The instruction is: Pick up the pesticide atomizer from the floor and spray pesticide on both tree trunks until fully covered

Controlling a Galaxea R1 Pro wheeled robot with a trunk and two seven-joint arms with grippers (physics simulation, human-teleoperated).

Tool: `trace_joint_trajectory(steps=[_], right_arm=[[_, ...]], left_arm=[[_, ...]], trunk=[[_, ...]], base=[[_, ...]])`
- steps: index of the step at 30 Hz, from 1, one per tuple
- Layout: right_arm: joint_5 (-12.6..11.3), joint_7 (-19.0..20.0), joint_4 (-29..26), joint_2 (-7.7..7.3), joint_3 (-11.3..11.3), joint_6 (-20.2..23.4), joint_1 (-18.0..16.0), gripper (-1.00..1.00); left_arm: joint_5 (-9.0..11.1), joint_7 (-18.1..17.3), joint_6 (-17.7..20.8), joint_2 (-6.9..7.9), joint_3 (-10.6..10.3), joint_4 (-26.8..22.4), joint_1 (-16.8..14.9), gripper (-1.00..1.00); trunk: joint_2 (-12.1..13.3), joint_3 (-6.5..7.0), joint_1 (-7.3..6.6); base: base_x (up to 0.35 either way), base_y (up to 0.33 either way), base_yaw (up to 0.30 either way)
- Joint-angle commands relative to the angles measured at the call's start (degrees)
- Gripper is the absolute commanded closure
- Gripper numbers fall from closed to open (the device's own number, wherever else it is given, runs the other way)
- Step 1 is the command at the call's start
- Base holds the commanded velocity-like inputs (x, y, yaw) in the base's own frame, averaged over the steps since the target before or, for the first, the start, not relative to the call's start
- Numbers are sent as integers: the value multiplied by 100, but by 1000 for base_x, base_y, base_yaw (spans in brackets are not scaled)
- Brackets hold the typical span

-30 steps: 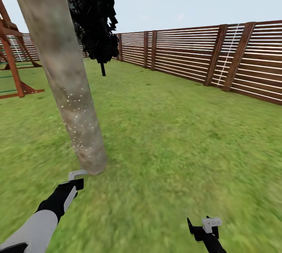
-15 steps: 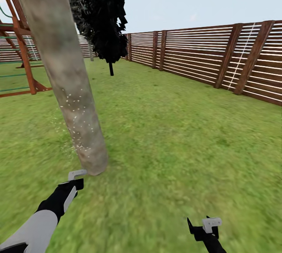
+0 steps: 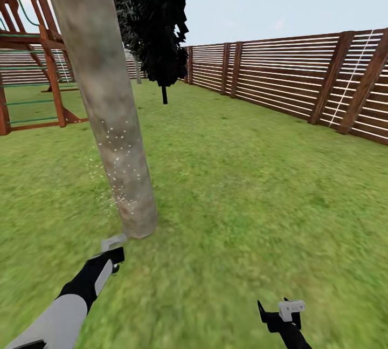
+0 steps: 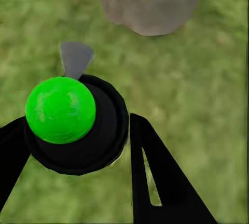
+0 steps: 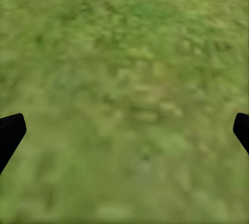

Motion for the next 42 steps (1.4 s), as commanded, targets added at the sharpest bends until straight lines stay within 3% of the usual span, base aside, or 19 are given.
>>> trace_joint_trajectory(steps=[1, 3, 12, 22, 31, 42], right_arm=[[0, 0, 0, 0, 0, 0, 0, -100], [0, 0, 0, 0, 0, -1, 0, -100], [0, 0, 0, 0, 0, -1, 0, -100], [0, 0, 0, 0, 0, -1, 0, -100], [0, 0, 0, 0, 2, -1, 0, -100], [0, 0, 0, 0, 2, -1, 0, -100]], left_arm=[[11, 4, -196, 1, 12, 13, 1, 100], [1, 10, -402, 3, 21, 38, 1, 100], [-25, 14, -389, 1, 20, 41, 1, 100], [-9, 14, -389, 3, 23, 42, 1, 100], [0, 14, -389, 3, 23, 42, 1, 100], [0, 14, -389, 3, 23, 42, 1, 100]], trunk=[[0, 0, 0], [0, 0, 0], [0, 0, 0], [0, 0, 0], [0, 0, 0], [0, 0, 0]], base=[[0, 0, 0], [0, -55, 0], [5, -258, 15], [109, -272, 255], [114, -272, 32], [115, -272, 268]])
